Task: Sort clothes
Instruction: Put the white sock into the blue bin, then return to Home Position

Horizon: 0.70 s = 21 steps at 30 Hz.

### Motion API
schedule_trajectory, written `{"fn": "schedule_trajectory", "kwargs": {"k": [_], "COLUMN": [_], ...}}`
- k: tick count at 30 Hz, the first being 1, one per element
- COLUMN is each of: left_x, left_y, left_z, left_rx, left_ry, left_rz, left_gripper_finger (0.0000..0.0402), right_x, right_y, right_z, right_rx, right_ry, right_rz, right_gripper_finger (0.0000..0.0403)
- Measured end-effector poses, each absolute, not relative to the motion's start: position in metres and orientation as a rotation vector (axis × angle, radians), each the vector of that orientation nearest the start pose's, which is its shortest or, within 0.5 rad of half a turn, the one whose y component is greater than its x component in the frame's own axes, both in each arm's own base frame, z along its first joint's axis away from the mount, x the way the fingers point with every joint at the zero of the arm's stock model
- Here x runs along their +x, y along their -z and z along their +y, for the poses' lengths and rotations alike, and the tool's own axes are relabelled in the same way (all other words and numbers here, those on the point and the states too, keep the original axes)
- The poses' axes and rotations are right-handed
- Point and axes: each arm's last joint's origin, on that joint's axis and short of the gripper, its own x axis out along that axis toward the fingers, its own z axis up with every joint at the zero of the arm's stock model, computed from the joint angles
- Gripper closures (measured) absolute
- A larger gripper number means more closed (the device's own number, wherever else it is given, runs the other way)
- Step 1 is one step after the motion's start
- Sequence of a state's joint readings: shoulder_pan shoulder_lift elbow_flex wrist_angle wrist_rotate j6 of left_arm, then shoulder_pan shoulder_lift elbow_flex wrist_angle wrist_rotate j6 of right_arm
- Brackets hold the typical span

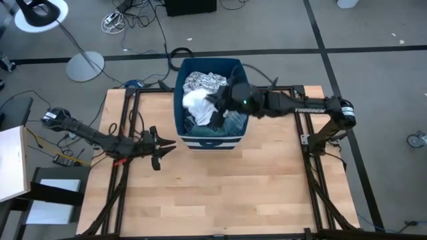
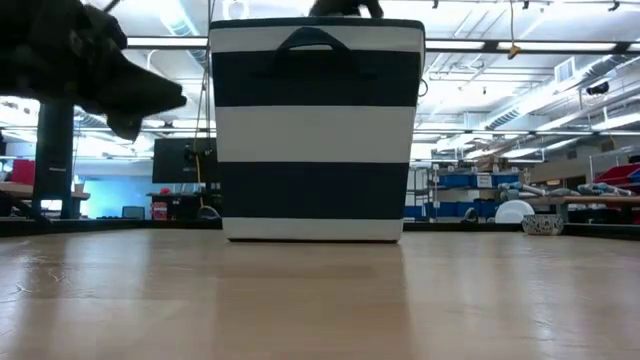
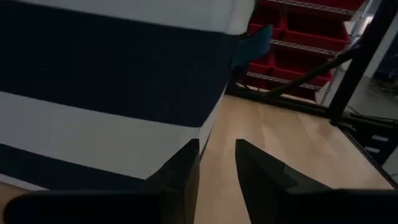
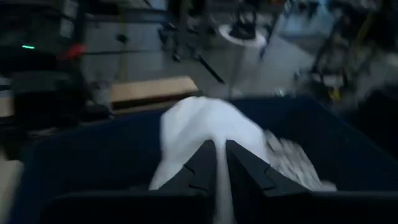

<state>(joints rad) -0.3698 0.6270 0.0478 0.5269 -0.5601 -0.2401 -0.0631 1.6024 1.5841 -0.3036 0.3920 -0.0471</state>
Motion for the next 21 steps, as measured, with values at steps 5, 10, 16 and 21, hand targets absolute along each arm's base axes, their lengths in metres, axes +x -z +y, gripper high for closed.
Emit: {"fn": "schedule_trajectory", "kwargs": {"k": [5,10,16,21], "left_x": [0.135,0.136,0.133,0.125], "left_y": [-0.163,-0.163,-0.163,-0.166], "left_z": [-0.022,-0.012,-0.001,0.002], "left_rx": [-0.217,-0.195,-0.182,-0.174], "left_ry": [-0.199,-0.172,-0.192,-0.206], "left_rz": [0.039,0.048,0.06,0.05], "left_gripper_finger": [0.0294,0.0294,0.0294,0.0294], "right_x": [0.358,0.355,0.354,0.347], "right_y": [-0.384,-0.381,-0.381,-0.384], "right_z": [-0.06,-0.069,-0.07,-0.069], "right_rx": [0.022,0.086,0.085,0.076], "right_ry": [0.449,0.4,0.401,0.4], "right_rz": [0.399,0.431,0.438,0.459], "right_gripper_finger": [0.0336,0.0304,0.027,0.0253]}}
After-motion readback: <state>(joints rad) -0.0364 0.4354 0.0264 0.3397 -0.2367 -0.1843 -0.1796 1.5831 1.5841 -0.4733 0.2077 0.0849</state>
